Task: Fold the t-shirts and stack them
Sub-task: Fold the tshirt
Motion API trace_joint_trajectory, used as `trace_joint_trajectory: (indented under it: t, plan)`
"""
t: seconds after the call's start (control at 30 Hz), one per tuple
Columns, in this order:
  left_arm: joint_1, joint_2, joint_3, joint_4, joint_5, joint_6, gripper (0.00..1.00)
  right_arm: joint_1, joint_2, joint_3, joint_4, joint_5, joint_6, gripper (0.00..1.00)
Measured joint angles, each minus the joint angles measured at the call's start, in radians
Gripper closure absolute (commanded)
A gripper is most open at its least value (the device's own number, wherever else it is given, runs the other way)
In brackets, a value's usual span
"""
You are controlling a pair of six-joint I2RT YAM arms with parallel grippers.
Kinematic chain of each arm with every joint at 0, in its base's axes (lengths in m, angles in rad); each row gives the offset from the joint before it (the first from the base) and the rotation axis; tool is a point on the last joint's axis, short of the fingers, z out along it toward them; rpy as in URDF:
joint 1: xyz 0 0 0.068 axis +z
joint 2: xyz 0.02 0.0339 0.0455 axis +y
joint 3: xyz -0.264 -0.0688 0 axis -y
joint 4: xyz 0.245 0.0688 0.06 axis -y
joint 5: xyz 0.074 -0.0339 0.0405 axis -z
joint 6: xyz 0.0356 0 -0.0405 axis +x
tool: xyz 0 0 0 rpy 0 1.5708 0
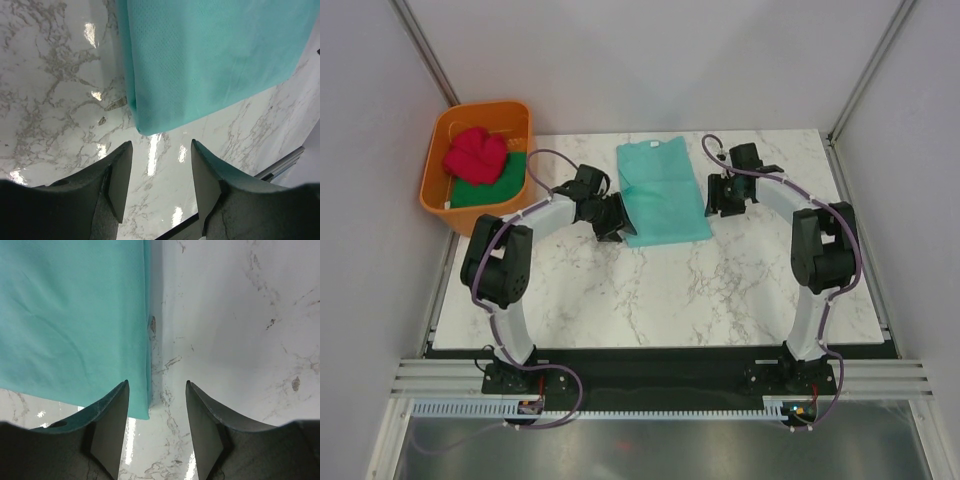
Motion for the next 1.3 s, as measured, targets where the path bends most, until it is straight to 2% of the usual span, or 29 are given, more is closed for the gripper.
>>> trace_joint_trajectory:
  t: [0.13, 0.3, 0.43, 0.47, 0.57, 0.63, 0.73, 0.93, 1.0, 1.07, 1.1, 1.2, 1.23, 1.3]
  plan:
    - [0.004, 0.002, -0.001, 0.008, -0.016, 0.003, 0.43, -0.002, 0.039, -0.013, 0.002, -0.032, -0.014, 0.43]
    - [0.004, 0.034, -0.001, 0.021, -0.017, 0.014, 0.48, -0.002, 0.071, -0.028, 0.011, -0.069, -0.022, 0.51]
    - [0.004, 0.059, -0.001, 0.027, -0.016, 0.024, 0.69, -0.005, 0.066, -0.054, 0.046, -0.097, -0.021, 0.59]
    - [0.004, 0.062, -0.001, 0.029, -0.016, 0.026, 0.8, -0.006, 0.06, -0.068, 0.061, -0.103, -0.02, 0.69]
    - [0.004, 0.062, -0.002, 0.032, -0.014, 0.034, 0.98, -0.009, 0.04, -0.116, 0.093, -0.124, -0.005, 0.86]
    - [0.004, 0.062, -0.011, 0.042, -0.006, 0.035, 0.98, -0.008, 0.023, -0.153, 0.115, -0.132, 0.013, 0.95]
    - [0.004, 0.051, -0.058, 0.05, 0.005, 0.035, 0.98, -0.008, -0.019, -0.216, 0.13, -0.135, 0.037, 1.0]
    - [0.001, -0.064, -0.213, 0.043, 0.013, 0.032, 0.98, 0.002, -0.133, -0.37, 0.141, -0.138, 0.094, 1.0]
    - [-0.002, -0.098, -0.243, 0.035, 0.021, 0.032, 0.91, 0.011, -0.177, -0.422, 0.143, -0.134, 0.112, 1.0]
    - [-0.003, -0.129, -0.27, 0.034, 0.03, 0.033, 0.78, 0.018, -0.219, -0.47, 0.15, -0.13, 0.129, 1.0]
    - [-0.002, -0.144, -0.283, 0.033, 0.031, 0.033, 0.75, 0.021, -0.24, -0.496, 0.151, -0.126, 0.136, 0.98]
    - [-0.001, -0.191, -0.319, 0.017, 0.031, 0.033, 0.64, 0.029, -0.306, -0.566, 0.151, -0.104, 0.158, 0.84]
    - [0.0, -0.208, -0.326, 0.008, 0.032, 0.031, 0.62, 0.031, -0.322, -0.581, 0.15, -0.094, 0.161, 0.75]
    - [0.0, -0.238, -0.328, -0.003, 0.035, 0.029, 0.62, 0.035, -0.343, -0.595, 0.141, -0.08, 0.167, 0.68]
